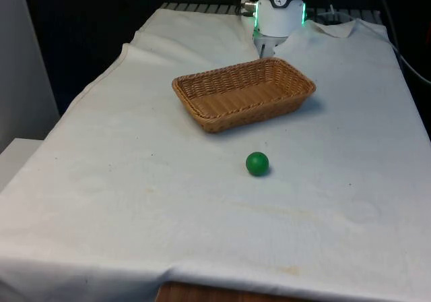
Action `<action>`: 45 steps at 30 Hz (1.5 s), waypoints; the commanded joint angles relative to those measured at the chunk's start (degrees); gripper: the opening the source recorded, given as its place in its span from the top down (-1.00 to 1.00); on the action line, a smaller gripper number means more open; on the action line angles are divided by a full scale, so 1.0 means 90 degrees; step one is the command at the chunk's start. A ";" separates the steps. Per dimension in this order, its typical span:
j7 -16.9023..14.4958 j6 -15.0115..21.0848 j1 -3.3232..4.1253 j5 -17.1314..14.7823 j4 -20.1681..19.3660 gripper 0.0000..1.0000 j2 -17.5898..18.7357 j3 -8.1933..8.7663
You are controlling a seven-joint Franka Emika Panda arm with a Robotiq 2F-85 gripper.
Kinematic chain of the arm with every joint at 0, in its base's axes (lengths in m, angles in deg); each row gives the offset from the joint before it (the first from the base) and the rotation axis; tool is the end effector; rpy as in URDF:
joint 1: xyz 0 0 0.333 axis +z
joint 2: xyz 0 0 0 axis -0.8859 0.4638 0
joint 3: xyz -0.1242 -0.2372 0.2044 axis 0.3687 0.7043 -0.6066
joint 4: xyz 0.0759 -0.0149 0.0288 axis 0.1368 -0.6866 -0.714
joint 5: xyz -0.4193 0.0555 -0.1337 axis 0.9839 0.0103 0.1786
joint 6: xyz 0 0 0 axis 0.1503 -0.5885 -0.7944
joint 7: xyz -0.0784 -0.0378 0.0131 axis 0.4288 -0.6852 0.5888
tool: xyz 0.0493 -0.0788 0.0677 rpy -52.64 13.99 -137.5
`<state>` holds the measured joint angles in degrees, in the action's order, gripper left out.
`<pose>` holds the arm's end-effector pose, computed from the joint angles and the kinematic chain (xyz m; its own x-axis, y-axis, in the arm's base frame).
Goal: Pick up the ball and place it into the basket.
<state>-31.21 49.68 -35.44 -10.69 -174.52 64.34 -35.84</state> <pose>0.6643 0.0093 0.4593 0.9993 0.0223 -0.0302 0.0235 -0.9990 0.0384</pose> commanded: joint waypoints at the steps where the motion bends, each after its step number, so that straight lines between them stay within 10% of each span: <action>1: -0.0076 0.0032 -0.0032 -0.0115 0.0089 -1.00 0.0115 -0.0006; 45: -0.1070 0.2184 -0.0178 -0.1152 -0.0159 -1.00 0.1655 -0.0013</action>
<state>-40.32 68.87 -36.64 -20.32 -176.13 78.89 -35.50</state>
